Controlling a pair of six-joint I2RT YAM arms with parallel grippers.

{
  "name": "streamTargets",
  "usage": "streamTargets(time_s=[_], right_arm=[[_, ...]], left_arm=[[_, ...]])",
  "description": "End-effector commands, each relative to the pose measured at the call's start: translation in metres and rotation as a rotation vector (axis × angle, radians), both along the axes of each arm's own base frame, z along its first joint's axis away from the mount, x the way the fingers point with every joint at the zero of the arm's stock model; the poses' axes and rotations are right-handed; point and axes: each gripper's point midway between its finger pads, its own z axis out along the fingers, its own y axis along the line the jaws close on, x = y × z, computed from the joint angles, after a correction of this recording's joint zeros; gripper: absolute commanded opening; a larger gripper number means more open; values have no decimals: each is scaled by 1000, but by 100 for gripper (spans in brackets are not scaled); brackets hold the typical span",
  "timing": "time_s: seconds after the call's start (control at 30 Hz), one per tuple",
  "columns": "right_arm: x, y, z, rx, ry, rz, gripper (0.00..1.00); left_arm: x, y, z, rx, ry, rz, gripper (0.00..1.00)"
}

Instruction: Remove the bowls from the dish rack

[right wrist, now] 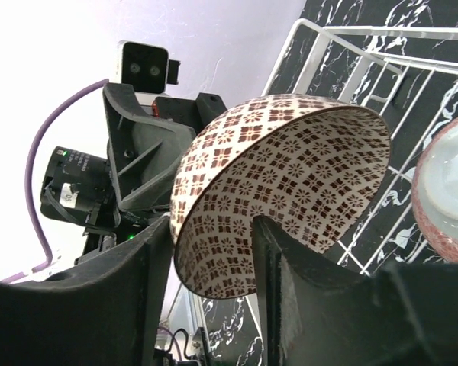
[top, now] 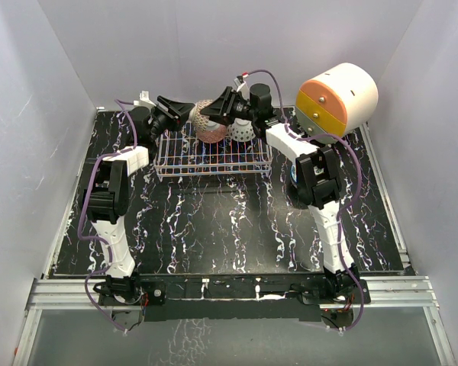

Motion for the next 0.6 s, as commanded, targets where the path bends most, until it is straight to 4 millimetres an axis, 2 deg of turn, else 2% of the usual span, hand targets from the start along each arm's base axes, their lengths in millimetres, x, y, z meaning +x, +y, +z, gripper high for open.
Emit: streamTargets(time_s=[0.0, 0.4, 0.57], right_arm=[[1, 3, 43, 50, -135, 3, 44], [-4, 2, 47, 23, -178, -3, 8], [-11, 1, 53, 28, -209, 11, 7]], left_arm=[[-6, -1, 47, -28, -127, -21, 25], [-6, -2, 44, -14, -129, -31, 26], [-7, -2, 45, -12, -137, -35, 38]])
